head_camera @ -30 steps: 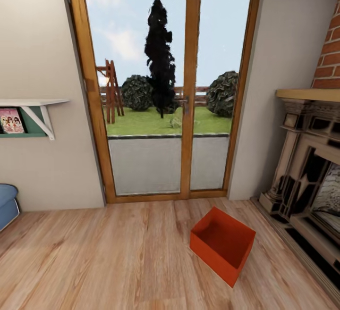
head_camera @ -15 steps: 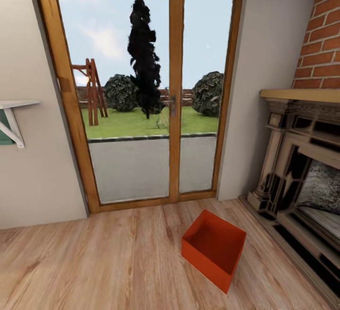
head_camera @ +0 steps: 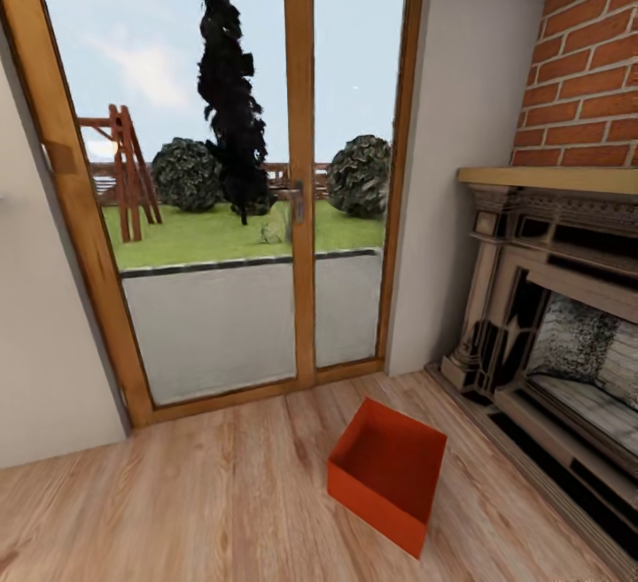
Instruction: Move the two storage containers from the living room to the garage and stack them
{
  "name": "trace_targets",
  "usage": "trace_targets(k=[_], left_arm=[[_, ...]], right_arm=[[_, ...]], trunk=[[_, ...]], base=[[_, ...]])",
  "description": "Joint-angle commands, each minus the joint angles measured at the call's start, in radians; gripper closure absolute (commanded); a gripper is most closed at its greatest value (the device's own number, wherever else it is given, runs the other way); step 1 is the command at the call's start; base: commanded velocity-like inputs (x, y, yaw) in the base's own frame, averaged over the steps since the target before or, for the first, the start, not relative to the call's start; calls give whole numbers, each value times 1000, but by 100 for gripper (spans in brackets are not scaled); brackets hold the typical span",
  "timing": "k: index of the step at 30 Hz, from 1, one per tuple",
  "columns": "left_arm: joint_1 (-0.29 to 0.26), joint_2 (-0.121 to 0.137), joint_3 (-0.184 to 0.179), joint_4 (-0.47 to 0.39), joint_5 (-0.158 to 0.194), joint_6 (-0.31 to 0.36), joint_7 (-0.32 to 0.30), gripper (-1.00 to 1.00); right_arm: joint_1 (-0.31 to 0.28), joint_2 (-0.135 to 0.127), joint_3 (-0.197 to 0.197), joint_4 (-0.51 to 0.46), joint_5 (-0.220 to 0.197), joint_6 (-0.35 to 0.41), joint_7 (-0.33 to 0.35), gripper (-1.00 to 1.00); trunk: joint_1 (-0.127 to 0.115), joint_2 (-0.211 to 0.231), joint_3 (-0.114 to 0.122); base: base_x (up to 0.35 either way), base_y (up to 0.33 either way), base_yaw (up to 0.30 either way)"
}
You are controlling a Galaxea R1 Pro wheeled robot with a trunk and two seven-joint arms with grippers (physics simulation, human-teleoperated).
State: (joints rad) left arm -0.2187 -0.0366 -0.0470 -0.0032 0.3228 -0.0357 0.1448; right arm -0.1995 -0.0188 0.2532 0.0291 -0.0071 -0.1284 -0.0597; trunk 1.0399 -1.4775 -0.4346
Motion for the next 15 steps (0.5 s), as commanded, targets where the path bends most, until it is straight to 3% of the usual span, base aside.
trace_targets(k=[1,8,15], left_arm=[[0,0,-5,0,7,-3,3,-100],[0,1,-5,0,6,-2,3,-100],[-1,1,-5,0,5,-3,3,-100]], right_arm=[[-1,0,6,3,-1,-5,-3,-100],[-1,0,6,3,0,-5,-3,-100],[-1,0,6,3,-2,-5,-3,-100]], trunk=[[0,-1,-1],[0,-1,-1],[0,-1,-1]], base=[[241,259,-251],[259,245,-251],[302,157,-252]])
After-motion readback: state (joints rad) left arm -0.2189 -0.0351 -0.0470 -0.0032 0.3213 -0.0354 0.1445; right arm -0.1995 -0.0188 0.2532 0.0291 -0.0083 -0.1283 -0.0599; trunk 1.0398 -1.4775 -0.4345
